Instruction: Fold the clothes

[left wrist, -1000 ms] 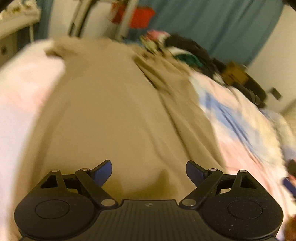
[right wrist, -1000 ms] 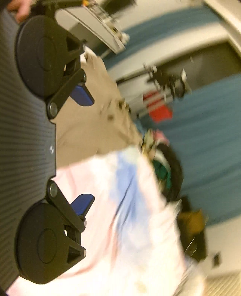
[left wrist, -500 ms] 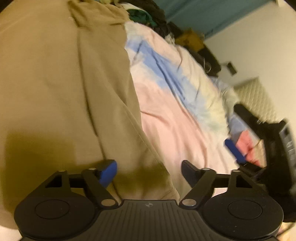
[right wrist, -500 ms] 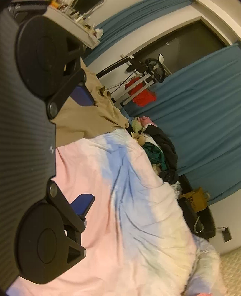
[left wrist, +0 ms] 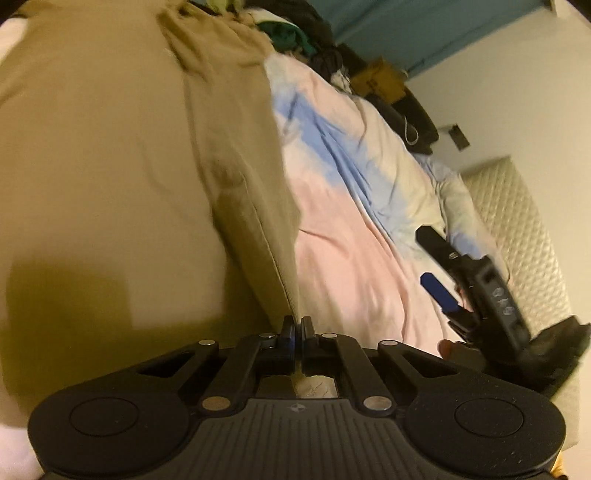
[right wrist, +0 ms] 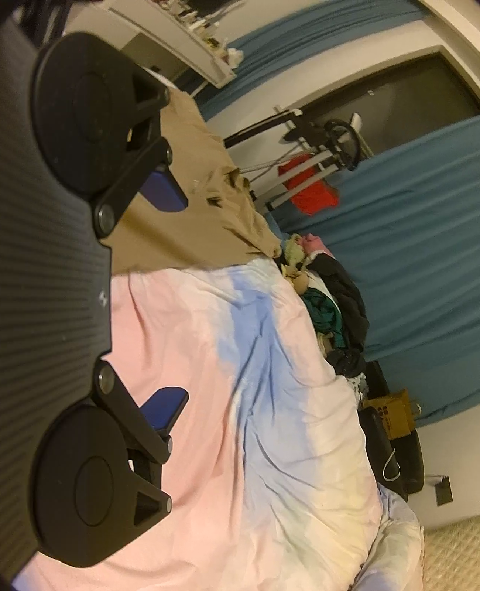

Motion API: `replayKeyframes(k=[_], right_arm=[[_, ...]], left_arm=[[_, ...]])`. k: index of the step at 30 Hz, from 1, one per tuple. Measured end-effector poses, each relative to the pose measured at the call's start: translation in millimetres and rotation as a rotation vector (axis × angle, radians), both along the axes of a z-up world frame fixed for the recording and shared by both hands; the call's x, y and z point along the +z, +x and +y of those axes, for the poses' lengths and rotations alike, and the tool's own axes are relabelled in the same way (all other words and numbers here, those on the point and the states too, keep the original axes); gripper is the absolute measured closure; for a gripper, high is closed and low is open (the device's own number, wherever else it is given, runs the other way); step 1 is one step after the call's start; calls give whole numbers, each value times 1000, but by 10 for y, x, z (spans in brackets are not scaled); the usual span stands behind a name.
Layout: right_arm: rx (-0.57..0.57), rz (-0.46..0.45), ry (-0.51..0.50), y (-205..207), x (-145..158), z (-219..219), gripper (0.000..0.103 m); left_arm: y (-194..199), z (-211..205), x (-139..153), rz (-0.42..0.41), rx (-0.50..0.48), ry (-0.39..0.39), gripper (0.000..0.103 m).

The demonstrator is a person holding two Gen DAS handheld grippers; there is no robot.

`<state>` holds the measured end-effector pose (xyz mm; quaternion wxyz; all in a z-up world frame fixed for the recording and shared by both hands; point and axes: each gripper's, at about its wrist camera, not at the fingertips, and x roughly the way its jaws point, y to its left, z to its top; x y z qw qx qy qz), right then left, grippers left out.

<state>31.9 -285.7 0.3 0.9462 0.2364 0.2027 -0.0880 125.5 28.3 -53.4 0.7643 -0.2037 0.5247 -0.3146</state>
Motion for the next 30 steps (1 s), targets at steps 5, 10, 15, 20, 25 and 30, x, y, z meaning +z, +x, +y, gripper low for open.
replayKeyframes(k=[5,10,15,20,25,30], right_arm=[[41,28,-37,105,-24,143,0],[78,43,-69,143,-52,274,0],[101,19,-97,142,-18,408,0],[111,-28,-148,404,215,561,0],[67,-88,-140,826,351,522,0],[50,-54,-89,1105,36,400,1]], left_arm=[[32,259,-266,65,48,73,101],[70,235,-443,82,44,155,100],[98,265,-278,28,55,139,62],[460,316,-76,-29,151,159,34],[1095,200,79,-122,245,224,26],[1896,-153,93,-245,318,275,25]])
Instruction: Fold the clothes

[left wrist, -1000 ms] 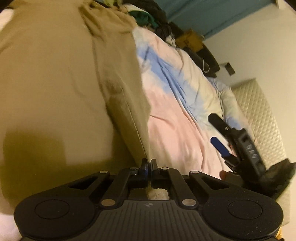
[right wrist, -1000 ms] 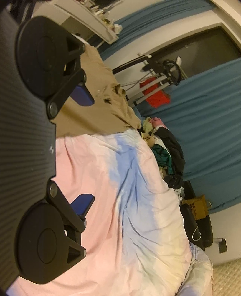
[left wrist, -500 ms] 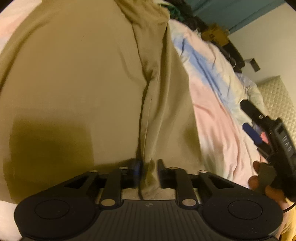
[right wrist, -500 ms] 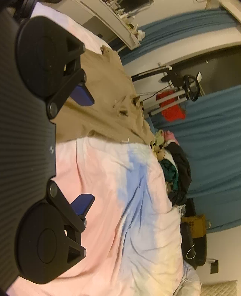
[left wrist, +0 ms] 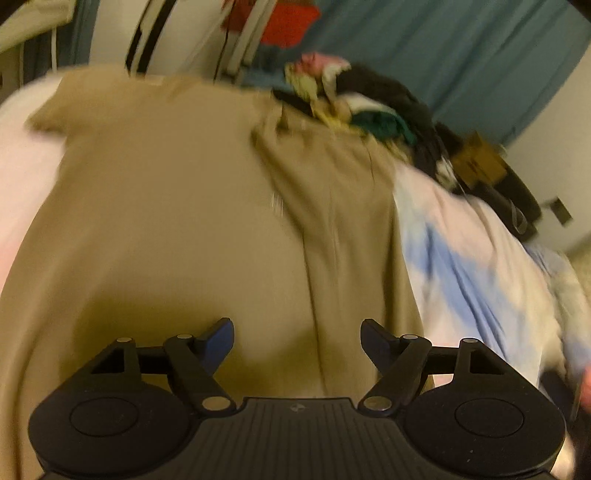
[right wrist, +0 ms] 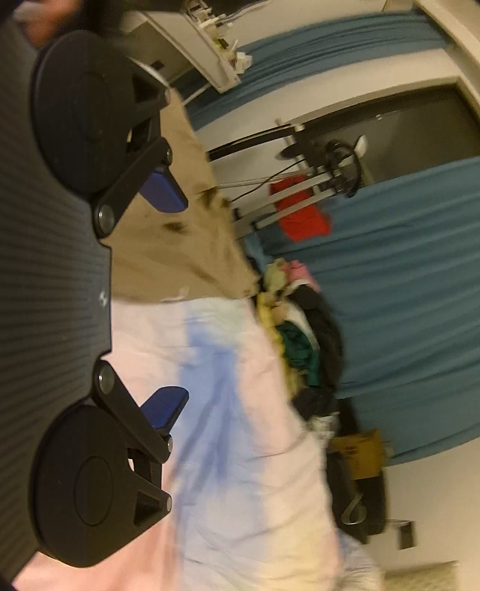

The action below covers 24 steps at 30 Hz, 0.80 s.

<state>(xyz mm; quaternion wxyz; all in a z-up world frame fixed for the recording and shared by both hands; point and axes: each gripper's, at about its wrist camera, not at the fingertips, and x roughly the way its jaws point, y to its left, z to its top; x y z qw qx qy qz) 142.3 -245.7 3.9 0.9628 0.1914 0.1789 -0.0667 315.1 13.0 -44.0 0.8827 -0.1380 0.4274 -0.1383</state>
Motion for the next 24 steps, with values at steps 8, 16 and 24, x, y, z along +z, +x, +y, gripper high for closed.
replayKeyframes(k=[8,16,24], right_arm=[[45,-15,-20,287,-208,16,37],[-8,-42,-53,422,-359,-76,80],[71,-31,34,449,-376,-62,0]], left_arm=[[1127,-668,-338,-94,43,213,30],[1472,-716,100,-291,27,197,98],[1190,-321,27,-71,47,130,46]])
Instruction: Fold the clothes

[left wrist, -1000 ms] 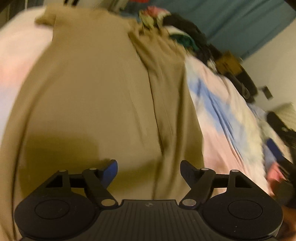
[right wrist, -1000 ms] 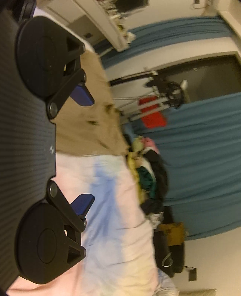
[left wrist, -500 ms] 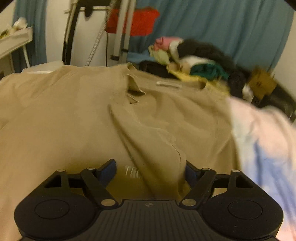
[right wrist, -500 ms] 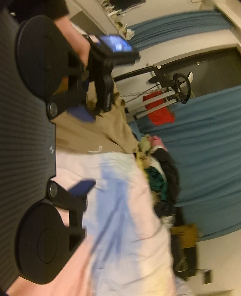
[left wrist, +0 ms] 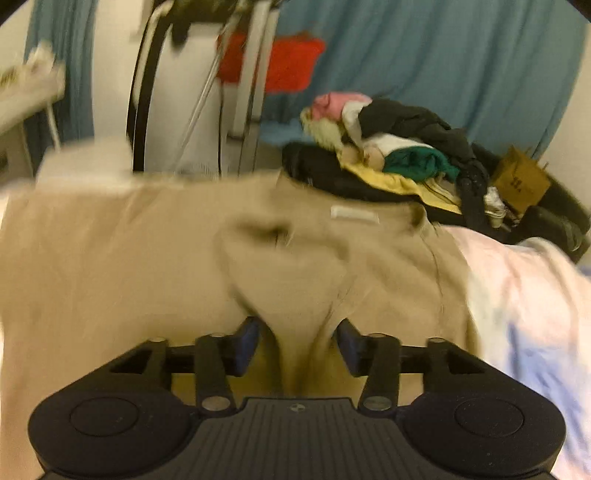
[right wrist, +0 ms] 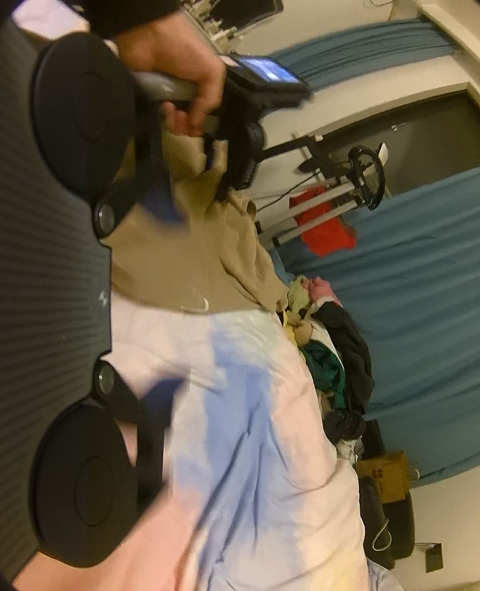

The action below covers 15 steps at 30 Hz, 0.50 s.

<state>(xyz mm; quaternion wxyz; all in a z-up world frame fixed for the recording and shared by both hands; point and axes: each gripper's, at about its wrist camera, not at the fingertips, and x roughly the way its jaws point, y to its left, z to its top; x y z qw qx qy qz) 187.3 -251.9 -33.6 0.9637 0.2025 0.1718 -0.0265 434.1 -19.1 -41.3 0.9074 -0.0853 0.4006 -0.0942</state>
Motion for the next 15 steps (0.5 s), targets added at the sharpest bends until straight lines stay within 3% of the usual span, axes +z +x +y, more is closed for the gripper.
replayKeyframes(k=[5,9,11,14,15], right_arm=[[21,-53,-26,-178,115,96,0],[71,-45,6,-350,165,113,0],[110,-1,35,-458,185,91,1],[150,114,69,-656,163,59,12],[157,154,99,-720,139,33,21]], left_arm=[[-1119,306,68,113,-68,-83,40],[-2078,522,-45,222,-80,-229,34],[-2503,589,-125,279,-92,-292,34],[-2903,489,-239,339,-153,-283,35],[-2970,451,-251,336,-165,-266,35]])
